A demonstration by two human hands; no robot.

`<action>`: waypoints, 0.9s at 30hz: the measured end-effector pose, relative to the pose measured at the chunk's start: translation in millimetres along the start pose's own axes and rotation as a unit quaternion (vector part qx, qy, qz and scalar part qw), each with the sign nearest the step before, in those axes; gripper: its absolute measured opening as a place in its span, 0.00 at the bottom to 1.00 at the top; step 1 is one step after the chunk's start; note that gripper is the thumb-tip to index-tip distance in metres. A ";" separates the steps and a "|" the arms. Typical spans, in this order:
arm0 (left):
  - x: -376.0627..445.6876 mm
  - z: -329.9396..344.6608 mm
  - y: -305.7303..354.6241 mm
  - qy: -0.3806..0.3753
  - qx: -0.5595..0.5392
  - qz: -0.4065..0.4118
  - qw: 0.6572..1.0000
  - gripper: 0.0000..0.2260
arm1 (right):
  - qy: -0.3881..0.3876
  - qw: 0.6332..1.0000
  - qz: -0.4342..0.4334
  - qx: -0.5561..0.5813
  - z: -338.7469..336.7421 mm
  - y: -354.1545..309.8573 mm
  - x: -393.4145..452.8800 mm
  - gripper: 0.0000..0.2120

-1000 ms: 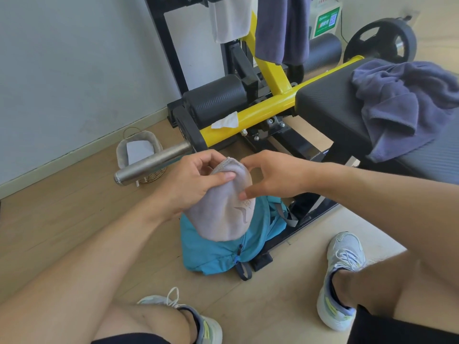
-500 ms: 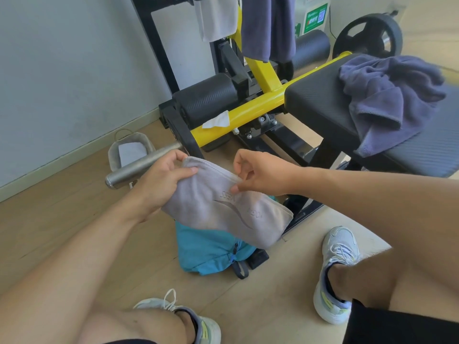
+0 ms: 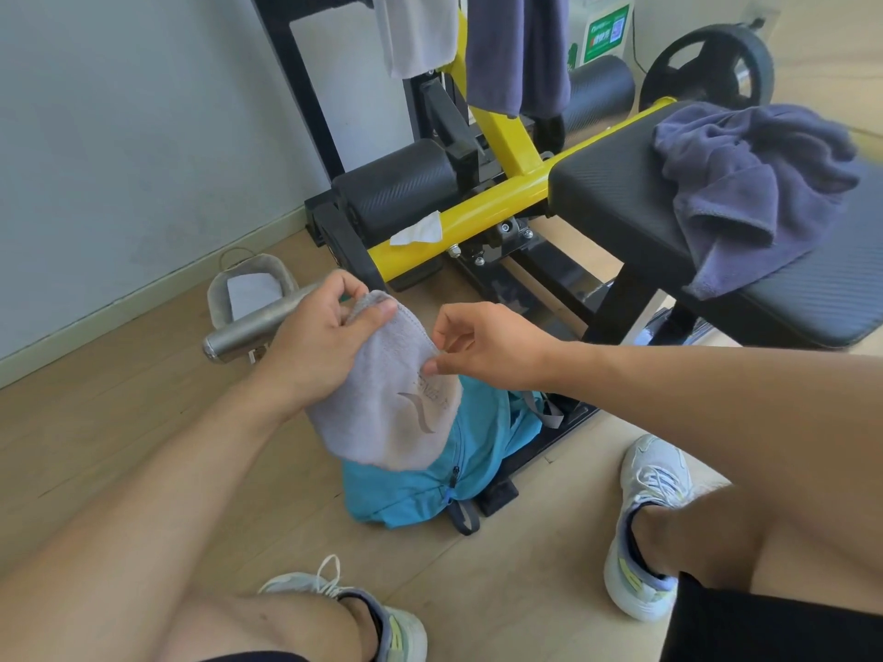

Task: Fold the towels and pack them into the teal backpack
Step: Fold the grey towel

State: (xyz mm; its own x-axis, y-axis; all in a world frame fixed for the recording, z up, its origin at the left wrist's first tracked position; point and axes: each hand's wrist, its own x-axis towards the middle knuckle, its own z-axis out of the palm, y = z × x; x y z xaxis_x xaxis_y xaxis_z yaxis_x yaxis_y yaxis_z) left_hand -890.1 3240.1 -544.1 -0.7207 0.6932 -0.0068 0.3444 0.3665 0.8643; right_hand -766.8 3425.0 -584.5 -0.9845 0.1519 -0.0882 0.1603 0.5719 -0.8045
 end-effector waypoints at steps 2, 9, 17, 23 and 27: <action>0.8 -0.6 -1.5 0.022 0.047 0.010 0.999 0.20 | -0.011 1.000 -0.005 0.008 1.5 -1.0 -0.1 0.13; 4.7 -13.3 -4.2 0.086 0.218 0.041 0.971 0.14 | -0.037 0.998 0.013 0.057 3.6 -5.5 -1.3 0.12; 0.4 -8.5 1.2 0.072 0.162 0.076 0.981 0.14 | 0.001 0.992 0.039 0.118 1.2 -3.9 -0.9 0.11; -1.4 -7.5 6.3 0.097 0.151 0.067 0.982 0.14 | 0.030 0.992 0.036 0.116 -3.5 -7.1 -0.8 0.12; -3.4 -4.5 9.1 0.087 0.146 0.077 0.982 0.13 | 0.013 0.991 0.028 0.132 1.1 -4.2 0.7 0.12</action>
State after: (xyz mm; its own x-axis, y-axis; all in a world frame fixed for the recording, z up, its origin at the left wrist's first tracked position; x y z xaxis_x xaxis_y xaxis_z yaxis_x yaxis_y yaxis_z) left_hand -887.2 3238.3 -534.0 -0.7299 0.6471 0.2204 0.5968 0.4460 0.6670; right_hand -768.3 3421.8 -581.8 -0.9719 0.1995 -0.1246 0.1866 0.3312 -0.9249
